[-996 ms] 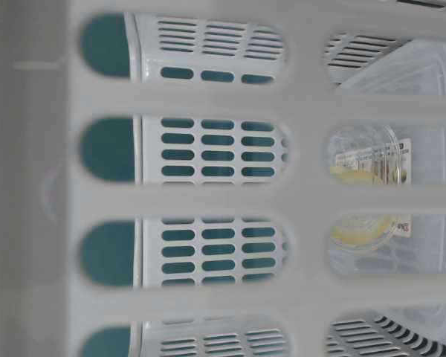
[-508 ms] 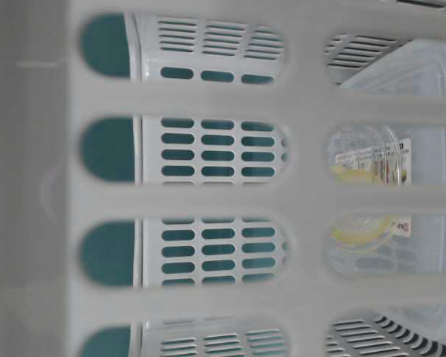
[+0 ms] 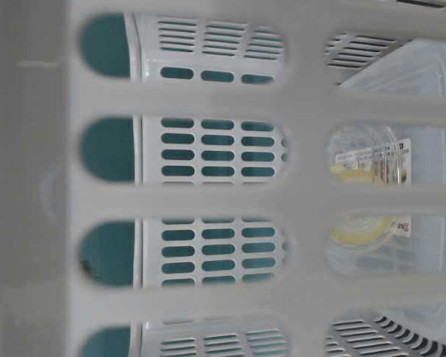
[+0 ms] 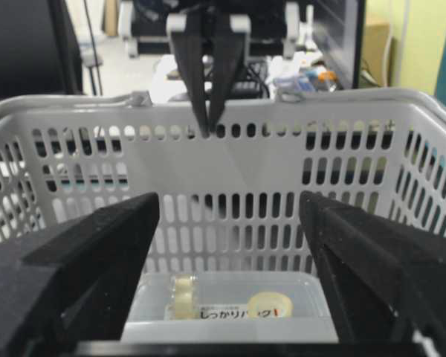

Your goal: Pick up the tape dispenser from the shopping basket with the left arm.

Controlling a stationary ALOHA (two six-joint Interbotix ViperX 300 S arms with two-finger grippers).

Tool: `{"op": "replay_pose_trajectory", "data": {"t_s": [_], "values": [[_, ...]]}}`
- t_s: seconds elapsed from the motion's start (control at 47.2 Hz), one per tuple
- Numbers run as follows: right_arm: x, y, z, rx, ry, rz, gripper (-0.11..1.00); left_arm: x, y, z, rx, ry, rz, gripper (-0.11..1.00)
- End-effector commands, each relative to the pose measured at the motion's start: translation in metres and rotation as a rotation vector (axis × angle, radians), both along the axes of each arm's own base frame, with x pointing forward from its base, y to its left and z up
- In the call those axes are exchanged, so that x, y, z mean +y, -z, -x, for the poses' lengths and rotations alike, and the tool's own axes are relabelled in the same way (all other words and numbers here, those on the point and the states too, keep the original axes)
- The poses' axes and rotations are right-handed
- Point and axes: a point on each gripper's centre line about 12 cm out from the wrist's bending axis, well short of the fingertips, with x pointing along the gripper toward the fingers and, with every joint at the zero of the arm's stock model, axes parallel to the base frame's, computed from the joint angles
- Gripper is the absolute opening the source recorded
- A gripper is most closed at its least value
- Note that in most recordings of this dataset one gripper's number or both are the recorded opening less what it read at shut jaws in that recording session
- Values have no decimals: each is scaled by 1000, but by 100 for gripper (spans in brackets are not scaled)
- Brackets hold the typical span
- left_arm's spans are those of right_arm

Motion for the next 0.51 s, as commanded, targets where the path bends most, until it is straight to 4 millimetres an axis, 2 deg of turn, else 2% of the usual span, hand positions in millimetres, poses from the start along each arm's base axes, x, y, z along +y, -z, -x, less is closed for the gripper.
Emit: {"op": "replay_pose_trajectory", "data": {"t_s": [0.0, 0.148, 0.254, 0.318, 0.487], "values": [[0, -10, -2, -25, -1, -3, 73, 2, -8, -11, 32, -14, 1, 20], [1, -10, -1, -28, -7, -3, 73, -7, 4, -31, 125, 5, -6, 65], [2, -10, -1, -28, -12, -2, 73, -11, 17, -48, 191, 14, -12, 87], [2, -10, -2, -26, -12, -2, 73, -14, 28, -57, 232, 21, -17, 91], [3, -9, -1, -28, -17, 1, 73, -23, 53, -74, 321, 37, -26, 90]]}}
